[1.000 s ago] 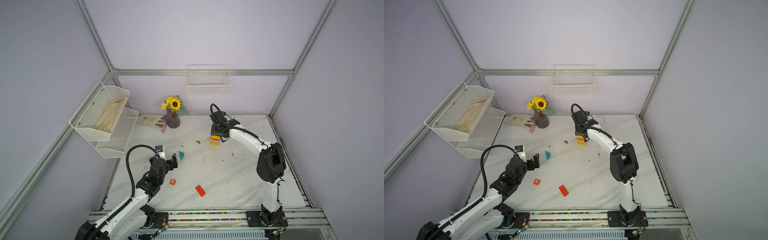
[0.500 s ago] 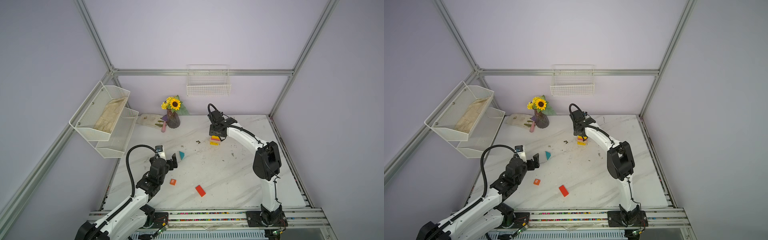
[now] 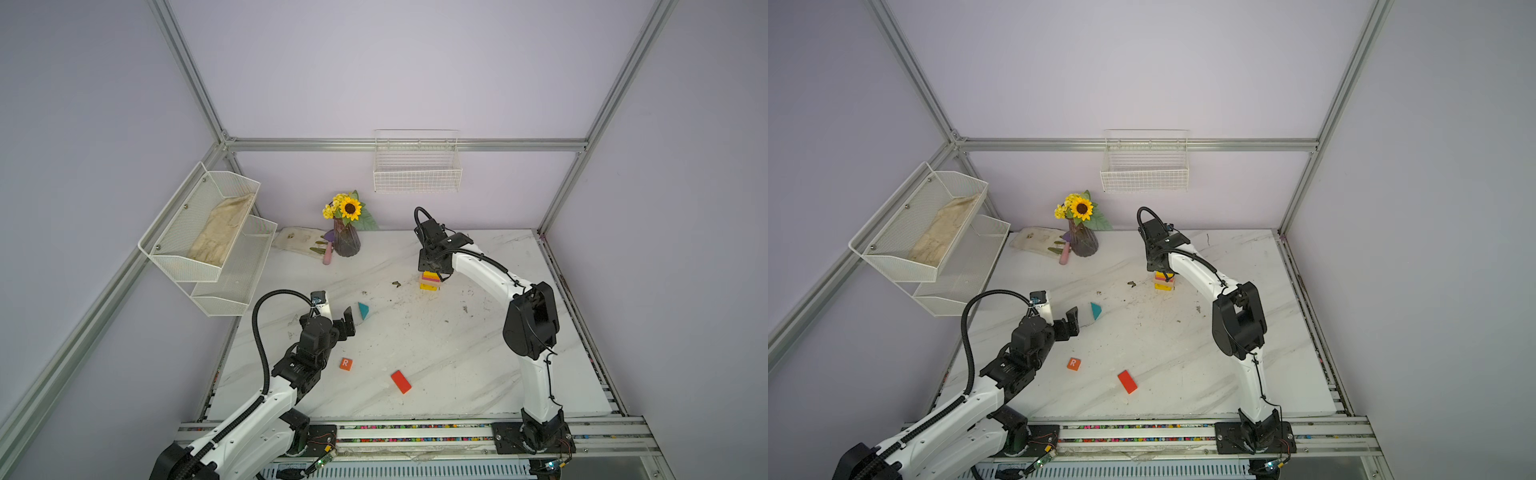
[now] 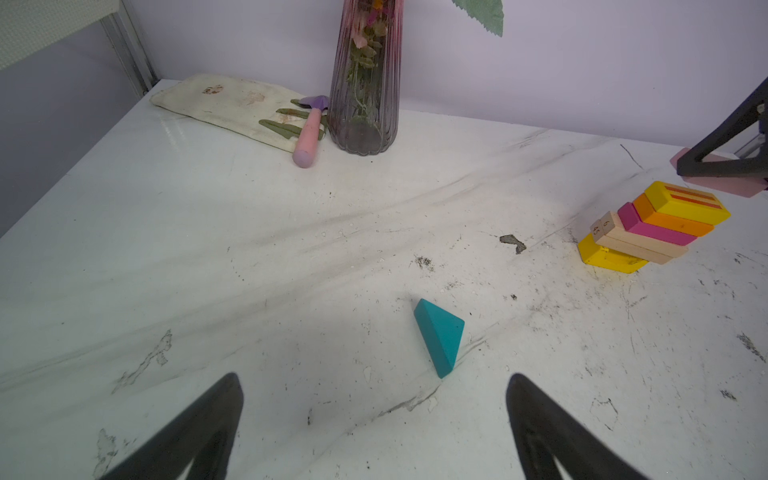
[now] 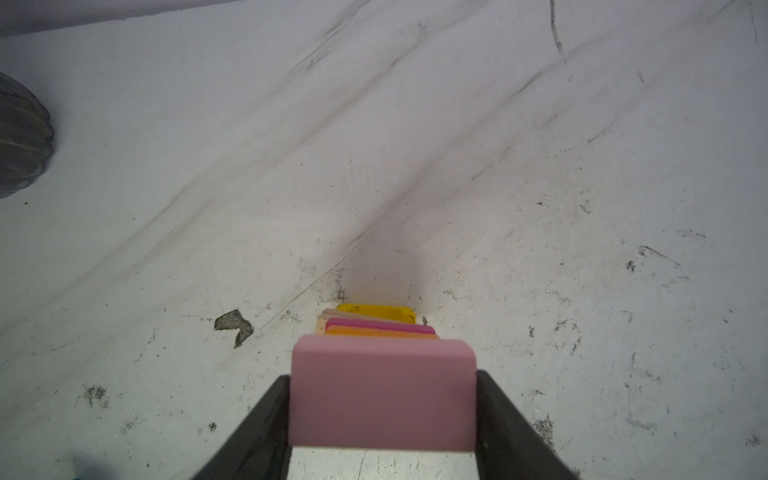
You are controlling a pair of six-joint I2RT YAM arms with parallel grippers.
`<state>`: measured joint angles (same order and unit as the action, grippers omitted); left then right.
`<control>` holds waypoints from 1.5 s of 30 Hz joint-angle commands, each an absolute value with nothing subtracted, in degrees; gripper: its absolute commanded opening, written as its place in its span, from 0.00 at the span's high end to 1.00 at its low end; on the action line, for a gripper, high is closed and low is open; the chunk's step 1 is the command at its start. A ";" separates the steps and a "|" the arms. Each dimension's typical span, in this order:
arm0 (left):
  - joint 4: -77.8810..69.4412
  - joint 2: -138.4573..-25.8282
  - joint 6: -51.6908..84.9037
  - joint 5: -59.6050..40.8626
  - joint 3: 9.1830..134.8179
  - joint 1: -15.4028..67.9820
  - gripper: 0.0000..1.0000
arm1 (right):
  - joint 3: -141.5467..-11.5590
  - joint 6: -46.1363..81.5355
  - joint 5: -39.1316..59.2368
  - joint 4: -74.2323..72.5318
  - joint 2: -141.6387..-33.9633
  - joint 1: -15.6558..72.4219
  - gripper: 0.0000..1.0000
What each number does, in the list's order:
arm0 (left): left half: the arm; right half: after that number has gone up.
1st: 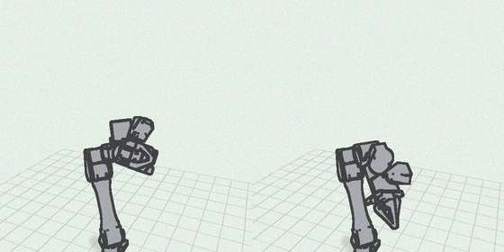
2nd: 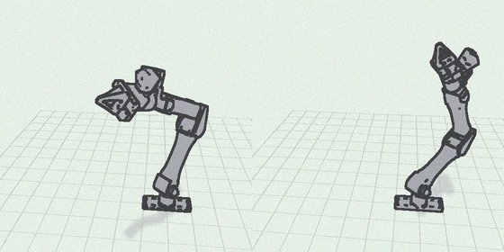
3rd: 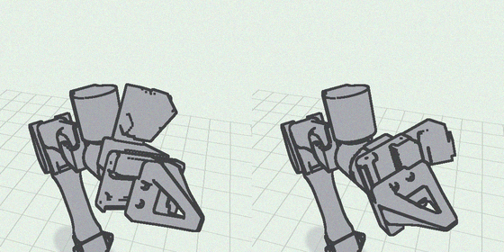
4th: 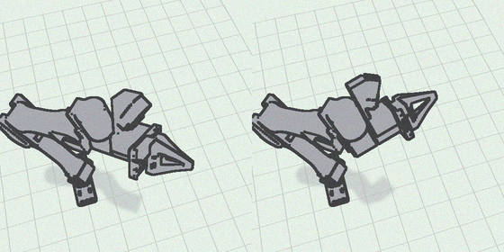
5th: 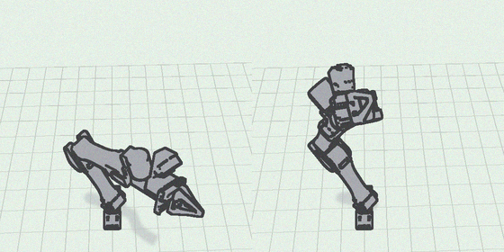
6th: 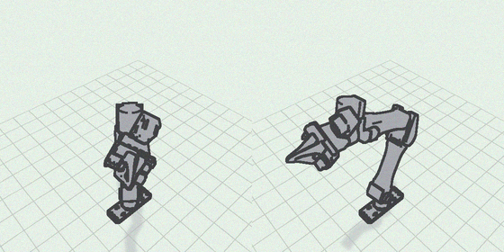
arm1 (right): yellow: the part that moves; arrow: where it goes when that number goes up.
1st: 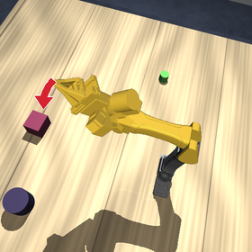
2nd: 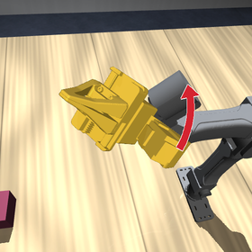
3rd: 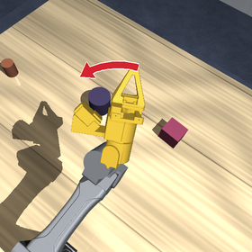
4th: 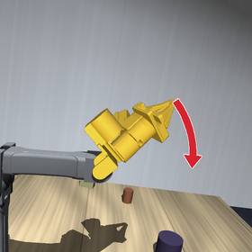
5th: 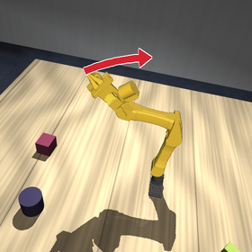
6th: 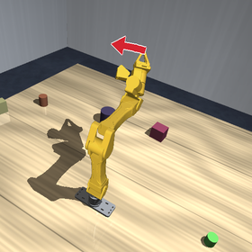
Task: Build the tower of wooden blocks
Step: 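Lower the pink block onto the stack top with the right gripper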
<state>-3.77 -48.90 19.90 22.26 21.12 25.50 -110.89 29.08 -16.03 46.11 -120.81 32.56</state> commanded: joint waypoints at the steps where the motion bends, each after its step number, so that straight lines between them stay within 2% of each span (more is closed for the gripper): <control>1: -6.33 -48.86 19.12 21.98 20.64 25.27 0.03 | -112.10 28.92 -16.00 48.16 -121.56 32.52 0.43; 17: -6.33 -48.91 19.09 21.92 20.61 25.26 0.04 | -110.92 29.09 -16.18 48.34 -121.99 32.61 0.41; 36: -6.33 -48.94 19.14 21.88 20.70 25.22 0.05 | -109.04 29.12 -16.08 47.56 -121.09 32.87 0.31; 45: -6.35 -48.97 19.09 21.87 20.74 25.23 0.05 | -109.07 29.18 -15.91 47.55 -120.94 32.87 0.29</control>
<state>-3.77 -48.97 19.90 22.20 21.12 25.50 -109.95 29.10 -15.53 46.15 -121.12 32.58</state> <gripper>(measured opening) 0.950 0.710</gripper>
